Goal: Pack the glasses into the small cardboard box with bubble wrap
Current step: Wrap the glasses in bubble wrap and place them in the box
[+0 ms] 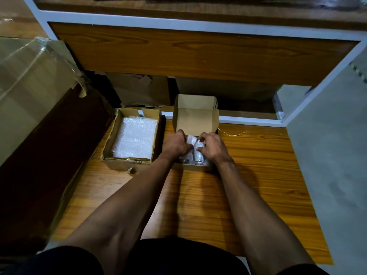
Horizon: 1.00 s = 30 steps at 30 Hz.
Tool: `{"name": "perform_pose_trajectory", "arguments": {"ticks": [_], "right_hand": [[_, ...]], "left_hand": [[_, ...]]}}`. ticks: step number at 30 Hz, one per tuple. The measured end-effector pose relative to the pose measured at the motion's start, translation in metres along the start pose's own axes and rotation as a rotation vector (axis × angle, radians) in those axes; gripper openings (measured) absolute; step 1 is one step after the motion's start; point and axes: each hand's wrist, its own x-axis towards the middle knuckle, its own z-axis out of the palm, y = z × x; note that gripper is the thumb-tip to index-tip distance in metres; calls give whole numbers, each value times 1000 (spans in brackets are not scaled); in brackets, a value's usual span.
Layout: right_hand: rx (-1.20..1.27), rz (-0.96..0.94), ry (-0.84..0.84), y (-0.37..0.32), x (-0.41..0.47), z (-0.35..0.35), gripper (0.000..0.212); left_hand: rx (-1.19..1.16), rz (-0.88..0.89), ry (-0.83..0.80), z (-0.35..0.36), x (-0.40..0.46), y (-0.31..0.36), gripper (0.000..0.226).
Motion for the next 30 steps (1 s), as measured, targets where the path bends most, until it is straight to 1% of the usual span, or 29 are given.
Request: {"name": "perform_pose_trajectory", "arguments": {"ticks": [2, 8, 13, 15, 19, 24, 30], "right_hand": [[-1, 21, 1, 3, 1, -1, 46], [30, 57, 22, 12, 1, -5, 45], [46, 71, 27, 14, -1, -5, 45], [39, 72, 32, 16, -1, -7, 45], [46, 86, 31, 18, -2, -7, 46], [39, 76, 43, 16, -3, -6, 45], [19, 55, 63, 12, -6, -3, 45]], "left_hand": [[6, -5, 25, 5, -1, 4, 39], [71, -17, 75, 19, -1, 11, 48], [88, -15, 102, 26, -4, 13, 37], [114, -19, 89, 27, -5, 15, 32], [168, 23, 62, 28, -5, 18, 31], [238, 59, 68, 27, -6, 14, 31], [282, 123, 136, 30, -14, 9, 27]]}}
